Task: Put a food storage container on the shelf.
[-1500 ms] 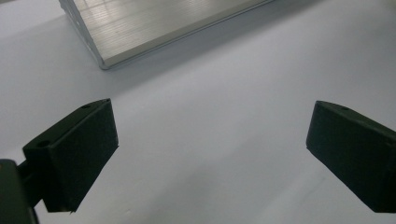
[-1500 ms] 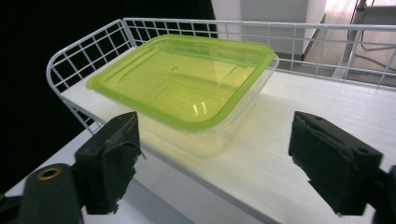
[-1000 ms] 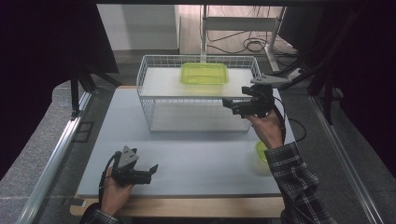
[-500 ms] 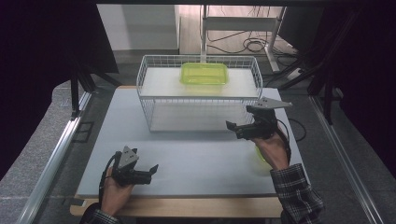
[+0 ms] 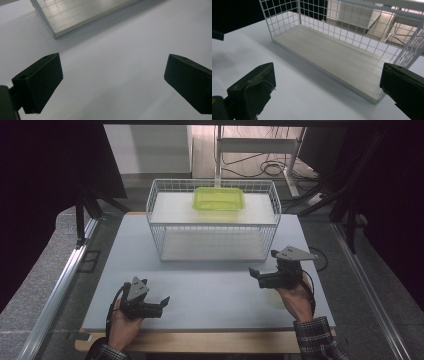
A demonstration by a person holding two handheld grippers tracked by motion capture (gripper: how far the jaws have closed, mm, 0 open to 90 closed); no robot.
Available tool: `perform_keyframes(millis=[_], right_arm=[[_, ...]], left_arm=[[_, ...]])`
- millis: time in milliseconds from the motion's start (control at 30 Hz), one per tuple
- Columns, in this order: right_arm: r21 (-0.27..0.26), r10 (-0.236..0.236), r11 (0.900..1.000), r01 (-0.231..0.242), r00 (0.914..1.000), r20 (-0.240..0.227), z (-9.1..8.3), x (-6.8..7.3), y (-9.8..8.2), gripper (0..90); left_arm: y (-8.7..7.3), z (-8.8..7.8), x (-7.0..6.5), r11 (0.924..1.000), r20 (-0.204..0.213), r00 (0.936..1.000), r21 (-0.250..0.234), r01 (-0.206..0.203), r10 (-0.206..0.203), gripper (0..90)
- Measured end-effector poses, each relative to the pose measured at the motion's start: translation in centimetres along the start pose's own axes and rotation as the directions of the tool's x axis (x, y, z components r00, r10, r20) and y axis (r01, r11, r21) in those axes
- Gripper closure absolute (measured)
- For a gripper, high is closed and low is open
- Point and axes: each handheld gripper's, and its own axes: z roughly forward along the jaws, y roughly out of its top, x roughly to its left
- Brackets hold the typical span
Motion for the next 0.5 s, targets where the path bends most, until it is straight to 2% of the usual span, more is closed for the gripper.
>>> perform_keyframes(millis=[100,167,500], right_arm=[[-0.001,-0.006,1.0,0.006,1.0,0.006,-0.5,0.1,-1.1,0.5],[-0.002,0.008,1.0,-0.008,0.9999,-0.007,-0.7,0.2,-1.7,0.5],[0.029,0.048,0.998,-0.048,0.9988,0.011,-1.2,0.4,-4.7,0.7]], left_arm=[[0.0,-0.1,0.0,1.0,0.001,1.0,-0.001,-0.005,0.005,1.8],[0.0,-0.1,0.0,1.0,-0.001,1.0,-0.003,-0.006,0.006,1.9],[0.0,-0.2,0.0,0.9999,-0.003,1.0,-0.009,-0.008,0.008,1.9]])
